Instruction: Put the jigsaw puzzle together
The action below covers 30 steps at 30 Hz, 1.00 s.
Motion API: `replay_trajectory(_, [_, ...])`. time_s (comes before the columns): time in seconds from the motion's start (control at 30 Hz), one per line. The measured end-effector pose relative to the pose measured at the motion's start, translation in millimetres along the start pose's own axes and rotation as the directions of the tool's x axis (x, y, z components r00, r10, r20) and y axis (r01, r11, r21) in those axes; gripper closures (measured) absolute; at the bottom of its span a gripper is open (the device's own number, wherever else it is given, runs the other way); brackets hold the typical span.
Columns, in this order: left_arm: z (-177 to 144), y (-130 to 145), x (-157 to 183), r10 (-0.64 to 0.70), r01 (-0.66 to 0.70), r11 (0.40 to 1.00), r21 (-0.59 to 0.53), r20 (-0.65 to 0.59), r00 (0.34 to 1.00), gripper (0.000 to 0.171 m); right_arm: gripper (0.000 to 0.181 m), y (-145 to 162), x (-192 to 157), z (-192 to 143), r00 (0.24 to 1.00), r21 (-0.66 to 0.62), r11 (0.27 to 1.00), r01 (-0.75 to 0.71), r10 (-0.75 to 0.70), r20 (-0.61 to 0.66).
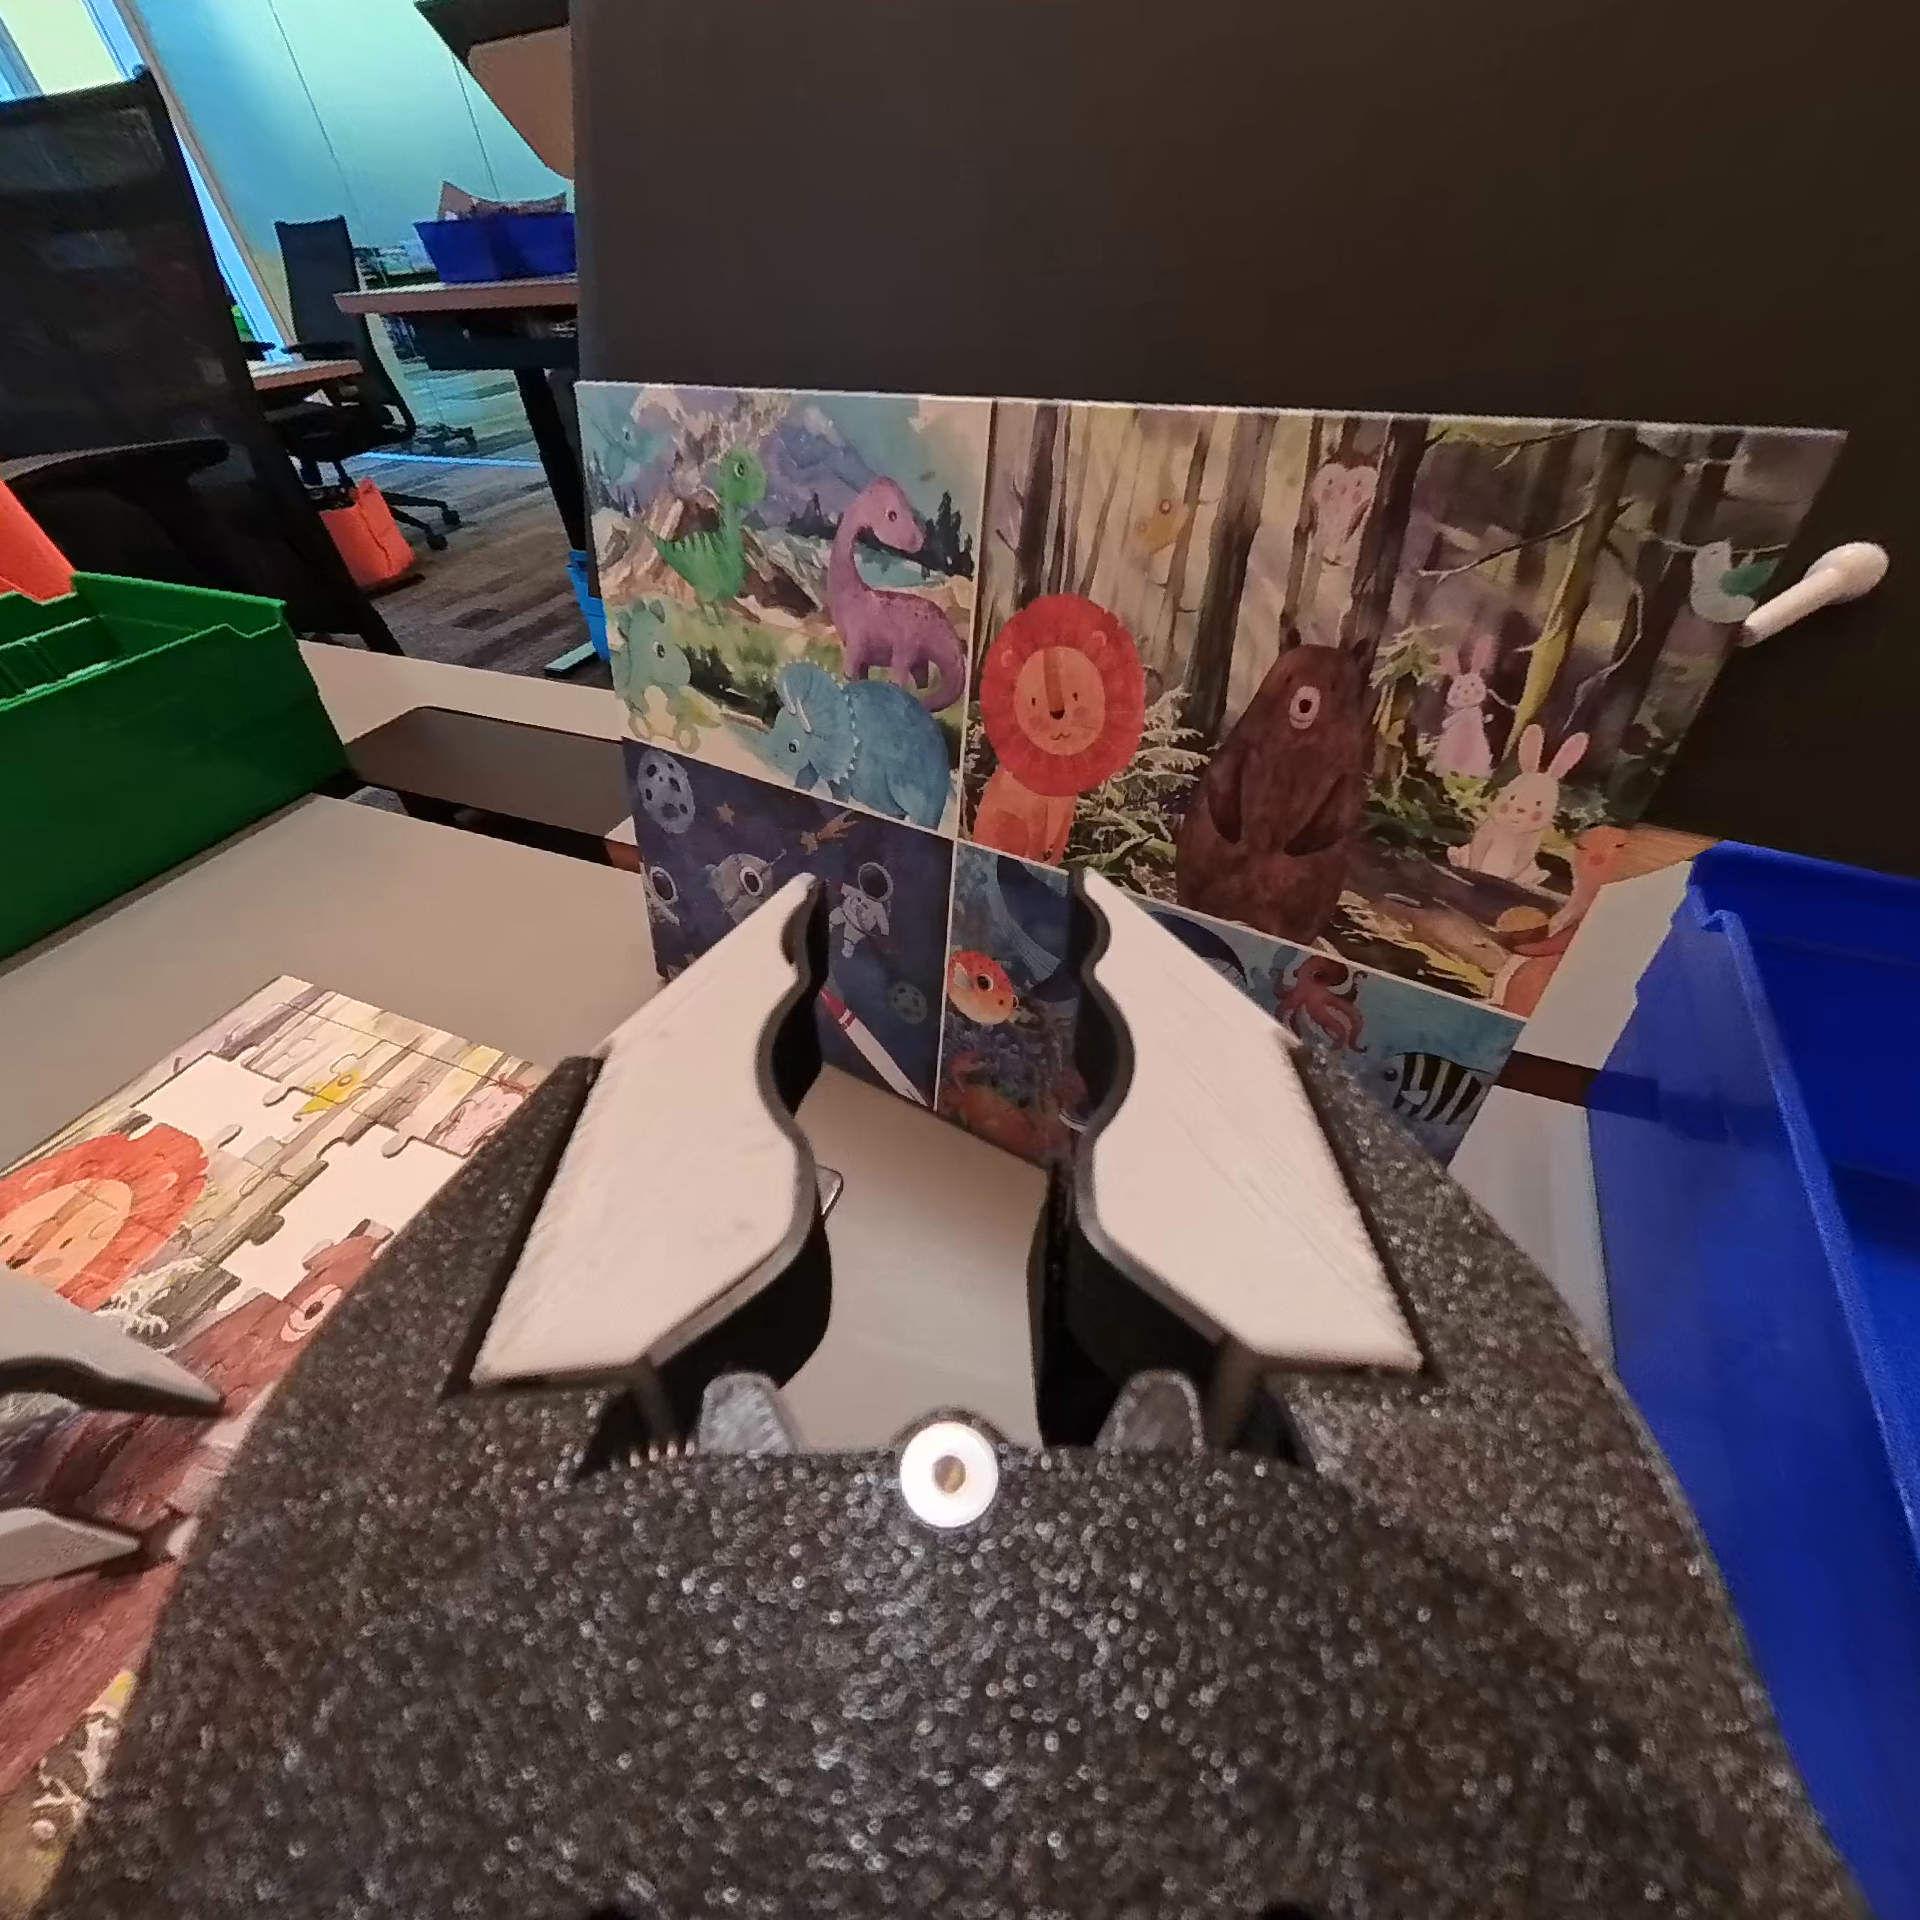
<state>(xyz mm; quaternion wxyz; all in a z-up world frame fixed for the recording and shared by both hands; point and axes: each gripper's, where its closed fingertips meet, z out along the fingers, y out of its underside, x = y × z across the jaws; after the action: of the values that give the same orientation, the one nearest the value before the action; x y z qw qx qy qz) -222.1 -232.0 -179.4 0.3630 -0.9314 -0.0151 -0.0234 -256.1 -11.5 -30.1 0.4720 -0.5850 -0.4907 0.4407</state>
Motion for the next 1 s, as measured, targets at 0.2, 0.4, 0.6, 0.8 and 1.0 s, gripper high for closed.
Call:
replay_trajectory(0.2, [-3.0, 2.4, 29.7, -0.046, 0.046, 0.999, -0.004, -0.149, 0.988, 0.15, 0.135, 0.9, -2.7, 1.0, 1.0, -0.006, 1.0, 0.008, -0.008, 0.006])
replay_trajectory(0.4, [0.6, -5.3, 24.9, -0.071, 0.071, 0.997, 0.022, 0.016, 0.997, 0.152, 0.135, 4.1, -3.3, 2.5, 1.0, -0.018, 1.0, 0.012, -0.012, 0.009])
replay_trajectory(0.6, [4.6, -10.0, 18.2, -0.106, 0.102, 0.994, 0.03, 0.172, 0.979, 0.13, 0.135, 6.1, -5.2, 4.3, 1.0, -0.024, 1.0, 0.006, -0.006, 0.018])
replay_trajectory(0.8, [11.5, -8.1, 15.1, -0.187, 0.184, 0.982, 0.034, 0.187, 0.964, 0.13, 0.136, 8.2, -7.3, 5.1, 0.999, -0.038, 0.999, 0.028, -0.027, 0.021])
replay_trajectory(1.0, [11.7, -8.4, 19.5, -0.179, 0.18, 0.983, 0.019, 0.231, 0.956, 0.139, 0.135, 10.5, -8.5, 6.5, 0.999, -0.046, 0.999, 0.025, -0.024, 0.027])
